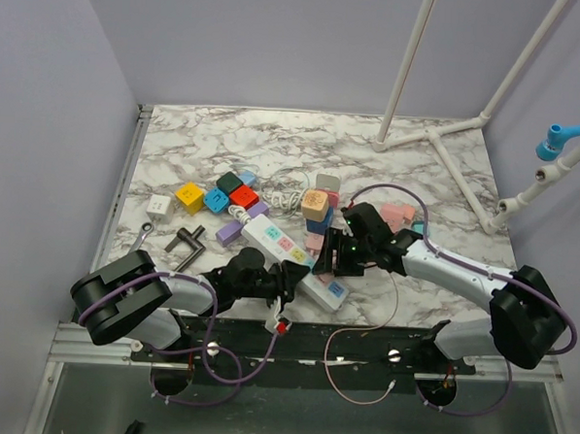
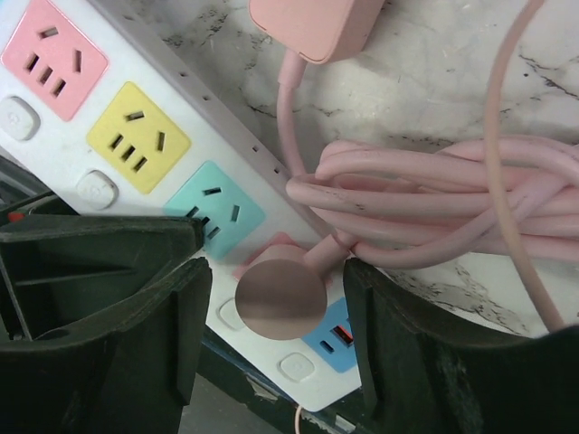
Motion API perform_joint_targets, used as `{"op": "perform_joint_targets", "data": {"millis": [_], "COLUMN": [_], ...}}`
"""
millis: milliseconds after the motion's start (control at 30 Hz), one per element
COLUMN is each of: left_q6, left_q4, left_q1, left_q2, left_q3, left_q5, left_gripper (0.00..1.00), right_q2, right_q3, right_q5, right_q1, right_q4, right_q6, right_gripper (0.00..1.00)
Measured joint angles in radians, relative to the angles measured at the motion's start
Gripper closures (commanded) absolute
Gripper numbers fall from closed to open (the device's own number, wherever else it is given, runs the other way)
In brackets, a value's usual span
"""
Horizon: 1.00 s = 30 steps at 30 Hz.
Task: Pull the plug off the socket
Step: Remove the plug from the socket.
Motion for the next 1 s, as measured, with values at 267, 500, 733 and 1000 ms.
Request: {"op": "perform_joint_targets", "data": {"millis": [267,500,733,1000], "left_q6": [0.001,0.007,0.007,0.003], "left_q4": [-0.014,-0.014,0.005,-0.011], "left_q1": [0.0,0.0,0.0,0.006], "left_q2": [0.005,0.01,-0.003,-0.03], "left_q3": [0.013,0.015,0.015,0.05], "left_q5": [-0.006,-0.01,-0.013,-0.021], "left_gripper": [1.0,1.0,1.0,1.0], "right_q2": [0.034,0.036,0.031,-0.028], "right_q3": [0.047,0.06,0.129,0.184], "right_q5": [0.093,0.14,0.214,0.305], "right_q1": [0.054,0.067,0.076,0.08], "right_q4": [-0.047,-0.076,-0.16,-0.228], "right_q6": [0.006,0.018,0.006,-0.01], "right_gripper": [0.58,0.95,0.99,0.99]}}
